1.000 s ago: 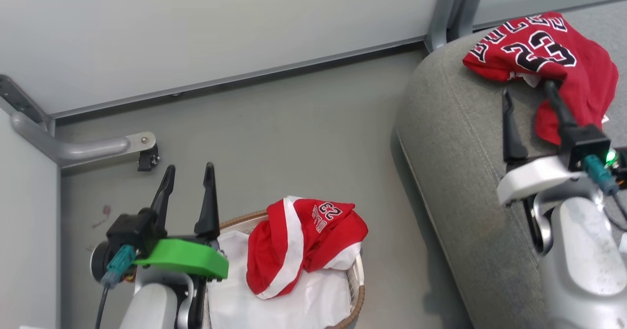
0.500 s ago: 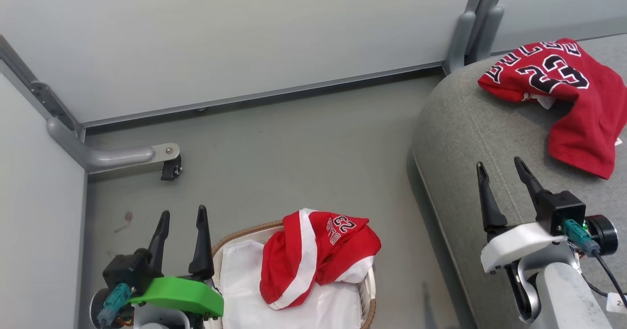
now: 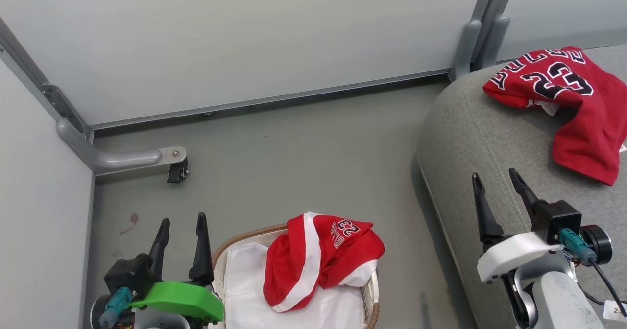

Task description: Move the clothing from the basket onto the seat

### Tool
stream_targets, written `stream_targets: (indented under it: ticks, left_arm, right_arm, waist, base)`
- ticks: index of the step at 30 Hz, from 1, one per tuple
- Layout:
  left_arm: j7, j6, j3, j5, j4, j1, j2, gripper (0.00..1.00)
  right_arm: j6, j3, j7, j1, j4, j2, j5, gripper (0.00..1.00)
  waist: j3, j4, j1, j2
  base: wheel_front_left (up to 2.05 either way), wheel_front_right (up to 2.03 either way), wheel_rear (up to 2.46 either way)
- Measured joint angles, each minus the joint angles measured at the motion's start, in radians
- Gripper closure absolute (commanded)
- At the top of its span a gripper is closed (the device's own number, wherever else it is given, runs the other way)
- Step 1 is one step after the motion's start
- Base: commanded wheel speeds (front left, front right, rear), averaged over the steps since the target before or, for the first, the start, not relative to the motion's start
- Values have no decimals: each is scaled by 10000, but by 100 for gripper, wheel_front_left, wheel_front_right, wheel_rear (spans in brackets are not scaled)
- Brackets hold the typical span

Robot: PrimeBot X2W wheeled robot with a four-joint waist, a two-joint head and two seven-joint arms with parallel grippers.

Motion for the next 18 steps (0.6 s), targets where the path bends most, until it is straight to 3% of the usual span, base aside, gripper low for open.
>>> stream_targets:
  ticks: [18]
  left_arm:
    - [0, 0, -38, 8, -4, 159, -2, 0]
  right_arm:
    - [0, 109, 0, 163, 48, 0, 27, 0]
  waist:
    - [-268, 19, 0, 0]
  base:
    - [0, 0, 0]
